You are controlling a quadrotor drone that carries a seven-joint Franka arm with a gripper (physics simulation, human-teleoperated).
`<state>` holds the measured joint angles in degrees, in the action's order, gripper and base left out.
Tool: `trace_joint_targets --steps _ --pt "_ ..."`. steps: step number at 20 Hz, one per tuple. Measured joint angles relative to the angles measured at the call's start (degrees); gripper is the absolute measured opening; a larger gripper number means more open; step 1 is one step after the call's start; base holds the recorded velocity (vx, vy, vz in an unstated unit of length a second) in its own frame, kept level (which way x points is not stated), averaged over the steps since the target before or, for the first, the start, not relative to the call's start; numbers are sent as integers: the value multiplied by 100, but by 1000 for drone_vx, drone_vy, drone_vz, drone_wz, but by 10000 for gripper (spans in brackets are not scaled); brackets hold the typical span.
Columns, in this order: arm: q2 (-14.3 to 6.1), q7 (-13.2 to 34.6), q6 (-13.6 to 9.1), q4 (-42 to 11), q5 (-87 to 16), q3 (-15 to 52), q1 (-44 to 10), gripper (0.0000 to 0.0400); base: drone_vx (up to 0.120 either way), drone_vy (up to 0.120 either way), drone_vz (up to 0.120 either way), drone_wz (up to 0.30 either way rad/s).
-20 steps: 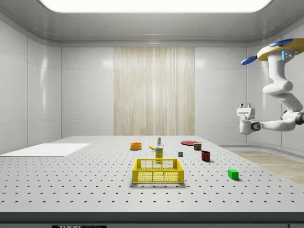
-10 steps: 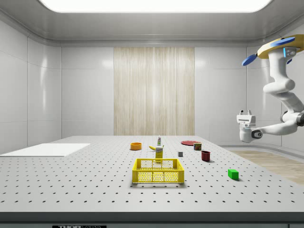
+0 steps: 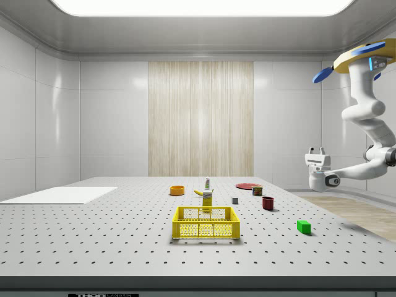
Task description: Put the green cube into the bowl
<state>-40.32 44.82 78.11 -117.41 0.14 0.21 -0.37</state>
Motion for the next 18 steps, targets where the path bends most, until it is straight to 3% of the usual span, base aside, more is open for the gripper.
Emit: trace_joint_targets --steps 2,18 --pt "5 -1 -7 21 1 1 -2 400 40 120 0 0" --pt "-24 -4 37 17 -4 12 -13 400 120 120 0 0"
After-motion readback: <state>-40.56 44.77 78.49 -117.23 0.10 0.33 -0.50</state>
